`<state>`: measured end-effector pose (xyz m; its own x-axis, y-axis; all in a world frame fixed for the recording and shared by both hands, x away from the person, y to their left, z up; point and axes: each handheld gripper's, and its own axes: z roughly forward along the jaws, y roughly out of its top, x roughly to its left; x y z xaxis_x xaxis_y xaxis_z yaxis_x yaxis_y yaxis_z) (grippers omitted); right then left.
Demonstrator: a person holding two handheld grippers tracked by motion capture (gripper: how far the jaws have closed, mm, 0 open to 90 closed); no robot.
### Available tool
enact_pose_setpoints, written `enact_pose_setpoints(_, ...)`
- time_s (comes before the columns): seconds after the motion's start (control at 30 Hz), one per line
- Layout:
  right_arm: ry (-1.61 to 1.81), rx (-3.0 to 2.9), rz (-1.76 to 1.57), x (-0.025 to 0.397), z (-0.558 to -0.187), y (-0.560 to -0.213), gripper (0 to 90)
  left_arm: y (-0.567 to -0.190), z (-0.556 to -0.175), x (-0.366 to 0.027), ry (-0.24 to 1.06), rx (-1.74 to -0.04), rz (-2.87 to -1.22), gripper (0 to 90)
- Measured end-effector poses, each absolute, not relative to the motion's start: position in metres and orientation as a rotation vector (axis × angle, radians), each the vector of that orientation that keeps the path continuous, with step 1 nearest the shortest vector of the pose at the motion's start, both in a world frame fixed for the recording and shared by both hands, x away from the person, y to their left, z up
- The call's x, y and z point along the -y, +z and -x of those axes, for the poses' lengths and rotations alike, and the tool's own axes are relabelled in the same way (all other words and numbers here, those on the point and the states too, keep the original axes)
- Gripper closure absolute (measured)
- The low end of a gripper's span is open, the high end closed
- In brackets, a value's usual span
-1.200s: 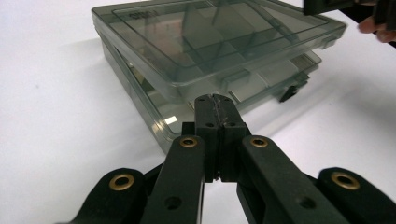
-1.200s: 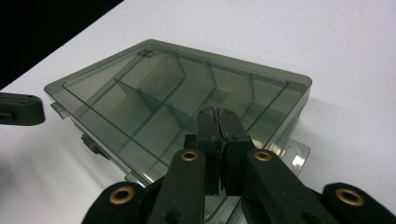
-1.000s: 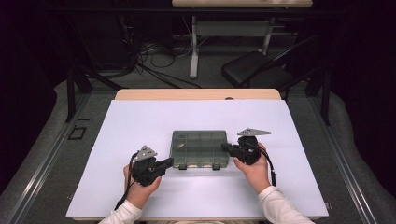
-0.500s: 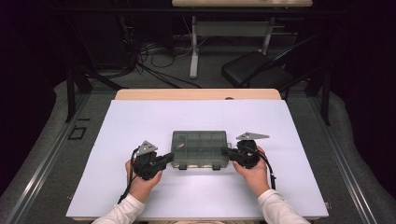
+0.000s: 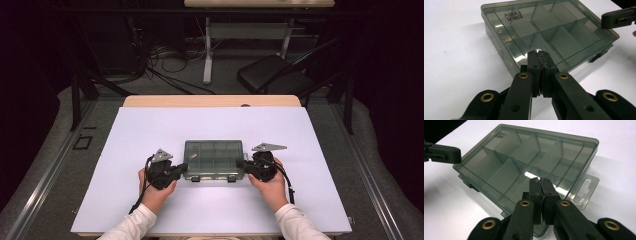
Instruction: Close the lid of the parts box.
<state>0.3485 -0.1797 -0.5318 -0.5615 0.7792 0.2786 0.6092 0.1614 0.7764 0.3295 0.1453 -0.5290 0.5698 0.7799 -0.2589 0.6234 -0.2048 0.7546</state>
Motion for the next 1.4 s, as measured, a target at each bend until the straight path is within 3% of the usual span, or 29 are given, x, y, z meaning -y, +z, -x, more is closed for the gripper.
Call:
enact_pose_setpoints(0.2,1.358,-2.246,-1.360,0.179,-0.349,-0.532,86.5,-0.529,-0.328,-0.145,0.232,-1.132,-1.914,88.0)
enact_pose_setpoints(0.37,1.355,-2.250,-1.342,0.178,-0.348,-0.530,79.1,-0.528,-0.328,-0.151,0.227,-1.122,-1.917,81.0)
enact_pose_setpoints(0.8,1.355,-2.246,-1.218,0.171,-0.345,-0.521,56.6,-0.528,-0.332,-0.159,0.250,-1.022,-1.906,50.0)
enact_pose_setpoints(0.87,1.317,-2.236,-1.198,0.172,-0.343,-0.520,48.5,-0.528,-0.333,-0.158,0.273,-1.005,-1.913,47.4)
enact_pose_setpoints(0.97,1.311,-2.232,-1.233,0.176,-0.340,-0.518,47.2,-0.528,-0.334,-0.159,0.305,-0.971,-1.926,44.6)
enact_pose_setpoints(1.23,1.399,-2.149,-1.250,0.189,-0.335,-0.518,27.3,-0.533,-0.340,-0.161,0.316,-0.937,-1.970,38.4)
enact_pose_setpoints(1.3,1.392,-2.154,-1.249,0.191,-0.333,-0.519,24.5,-0.536,-0.342,-0.163,0.267,-0.967,-1.978,38.3)
enact_pose_setpoints(1.4,1.392,-2.152,-1.231,0.193,-0.332,-0.519,20.0,-0.536,-0.345,-0.167,0.235,-0.982,-1.971,31.3)
